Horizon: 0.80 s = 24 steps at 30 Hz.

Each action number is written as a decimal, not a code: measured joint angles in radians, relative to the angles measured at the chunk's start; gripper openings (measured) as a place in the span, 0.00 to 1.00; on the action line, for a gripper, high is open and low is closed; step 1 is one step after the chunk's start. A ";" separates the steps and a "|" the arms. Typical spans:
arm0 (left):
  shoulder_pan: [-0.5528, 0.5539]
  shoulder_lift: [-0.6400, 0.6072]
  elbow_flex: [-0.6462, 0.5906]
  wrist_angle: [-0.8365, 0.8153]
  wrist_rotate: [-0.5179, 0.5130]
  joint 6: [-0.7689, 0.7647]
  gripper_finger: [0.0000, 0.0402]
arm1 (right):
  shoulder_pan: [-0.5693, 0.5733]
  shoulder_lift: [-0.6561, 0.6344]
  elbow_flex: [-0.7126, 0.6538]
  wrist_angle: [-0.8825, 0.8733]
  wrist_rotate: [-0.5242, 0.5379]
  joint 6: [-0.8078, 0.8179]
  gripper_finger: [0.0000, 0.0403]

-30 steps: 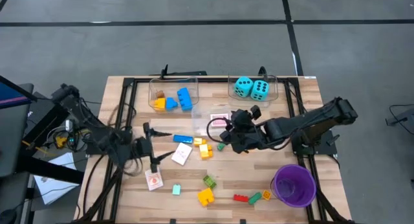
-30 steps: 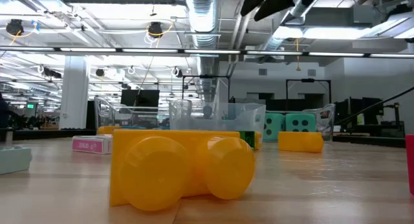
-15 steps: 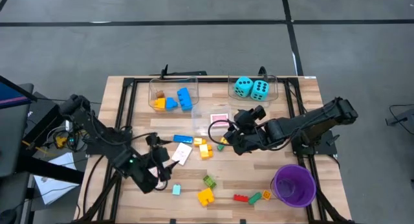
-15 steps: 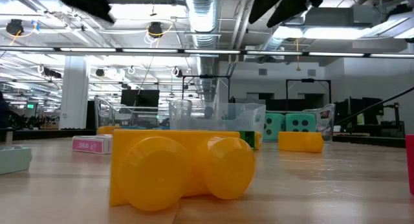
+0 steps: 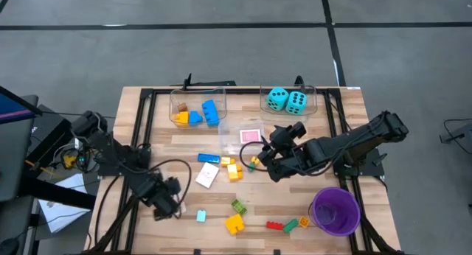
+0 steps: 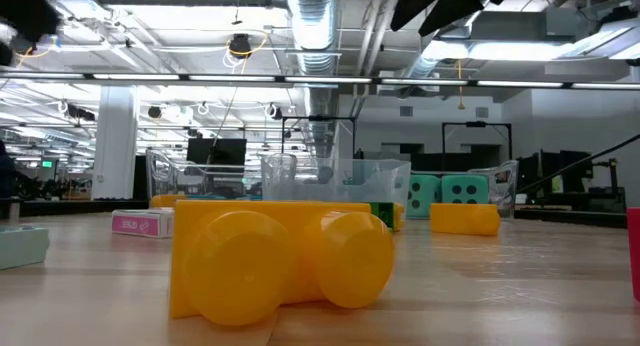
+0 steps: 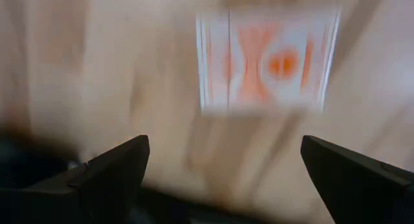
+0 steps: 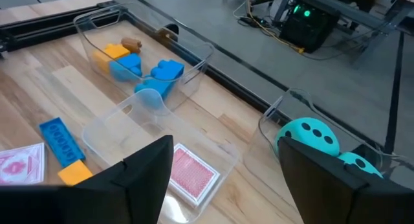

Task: Pick & Place Toys
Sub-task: Put the orange deck of cards into the bottom transparent bin

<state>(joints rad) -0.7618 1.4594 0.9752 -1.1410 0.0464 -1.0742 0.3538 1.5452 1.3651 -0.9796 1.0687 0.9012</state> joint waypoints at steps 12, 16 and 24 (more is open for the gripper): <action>-0.034 -0.095 0.000 -0.002 -0.156 -0.839 0.99 | 0.000 0.000 0.000 -0.004 0.005 0.008 0.67; -0.044 -0.090 -0.001 0.006 -0.193 -0.910 0.99 | 0.000 0.000 0.000 -0.017 0.003 0.008 0.67; -0.104 -0.023 -0.107 0.342 -0.336 -1.214 0.98 | -0.014 -0.008 0.000 -0.049 0.027 -0.007 0.67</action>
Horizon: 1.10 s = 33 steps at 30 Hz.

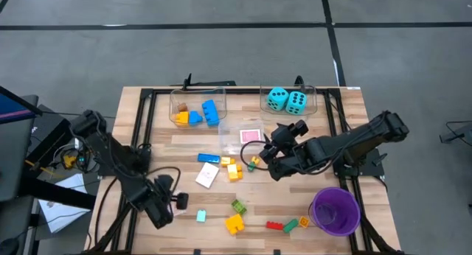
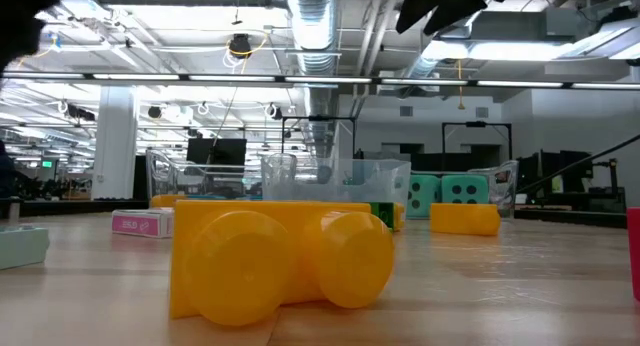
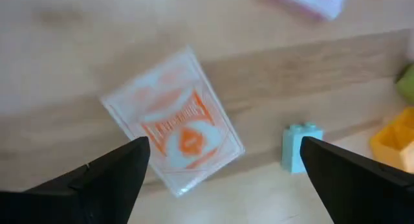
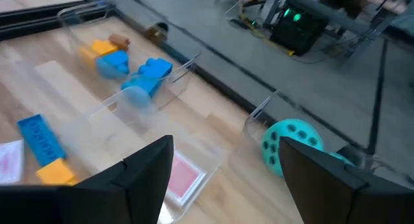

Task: Pick & Place Toys
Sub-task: Put the orange deck of cards into the bottom transparent bin

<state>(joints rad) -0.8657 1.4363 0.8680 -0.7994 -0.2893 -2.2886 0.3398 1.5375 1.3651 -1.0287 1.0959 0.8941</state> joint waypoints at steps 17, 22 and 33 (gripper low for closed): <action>0.051 0.089 -0.057 0.119 0.180 -0.091 0.93 | -0.022 -0.135 0.000 -0.011 0.071 -0.169 0.67; 0.071 0.059 -0.065 -0.063 0.296 0.015 0.93 | 0.013 -0.125 0.000 -0.024 0.133 -0.173 0.67; 0.054 -0.059 -0.097 -0.100 0.270 0.071 0.93 | 0.018 -0.126 0.000 -0.033 0.146 -0.169 0.67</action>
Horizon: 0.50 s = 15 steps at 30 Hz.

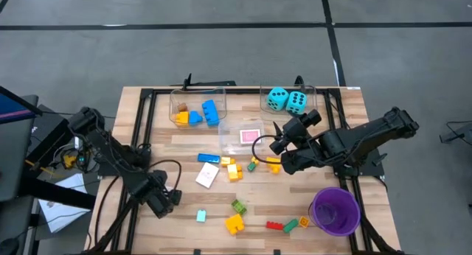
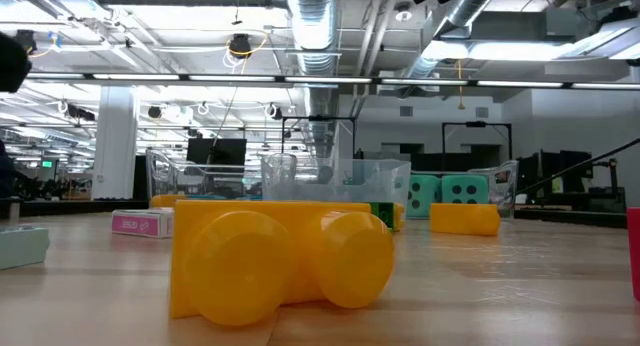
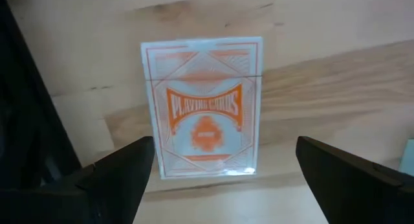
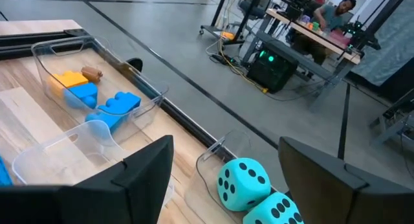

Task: Pick & Place Toys
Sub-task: Put the orange deck of cards into the bottom transparent bin

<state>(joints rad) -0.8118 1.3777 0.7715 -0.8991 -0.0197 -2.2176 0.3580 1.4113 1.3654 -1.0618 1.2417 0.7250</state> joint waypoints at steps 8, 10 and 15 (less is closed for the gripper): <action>-0.007 0.060 -0.024 0.081 0.020 -0.066 0.93 | 0.003 0.000 0.000 -0.001 -0.004 0.000 0.67; -0.007 0.067 -0.024 0.080 0.019 -0.065 0.93 | 0.003 0.000 0.000 -0.001 -0.008 0.000 0.67; -0.009 0.093 -0.023 0.101 0.023 -0.058 0.93 | 0.003 0.000 0.000 -0.003 -0.011 0.009 0.67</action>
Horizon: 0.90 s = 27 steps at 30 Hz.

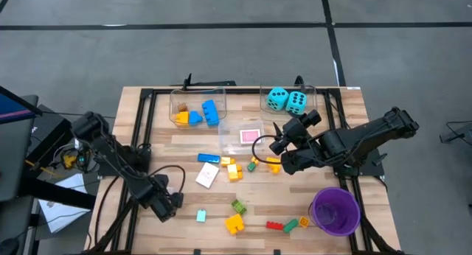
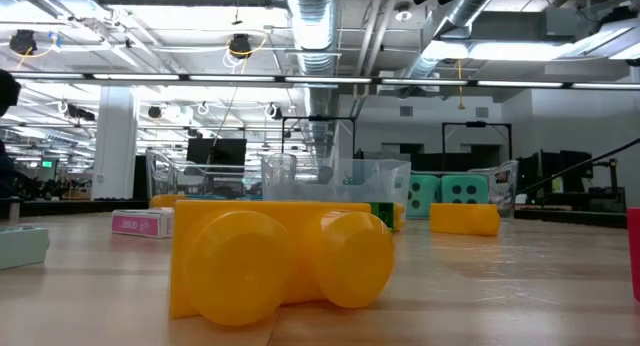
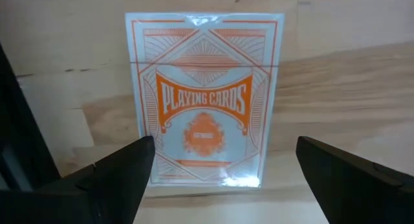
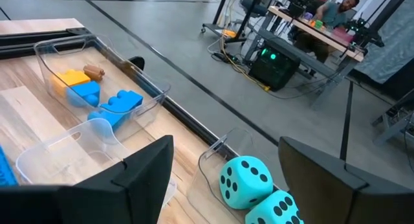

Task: Pick & Place Toys
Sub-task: Put the orange deck of cards into the bottom transparent bin

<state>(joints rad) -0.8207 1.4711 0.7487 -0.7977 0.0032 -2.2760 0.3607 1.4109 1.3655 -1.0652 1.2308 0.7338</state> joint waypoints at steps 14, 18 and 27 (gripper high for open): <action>0.001 0.037 0.003 0.003 0.035 0.020 0.93 | 0.000 0.000 0.000 -0.004 -0.003 0.001 0.67; 0.000 0.011 -0.001 -0.004 0.031 0.020 0.93 | 0.000 0.000 0.000 -0.004 -0.003 0.001 0.67; -0.001 -0.028 -0.003 -0.044 0.015 0.027 0.93 | 0.000 0.000 0.000 -0.005 -0.003 0.001 0.67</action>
<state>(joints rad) -0.8215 1.4433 0.7452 -0.8420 0.0186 -2.2495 0.3607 1.4113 1.3651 -1.0702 1.2278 0.7345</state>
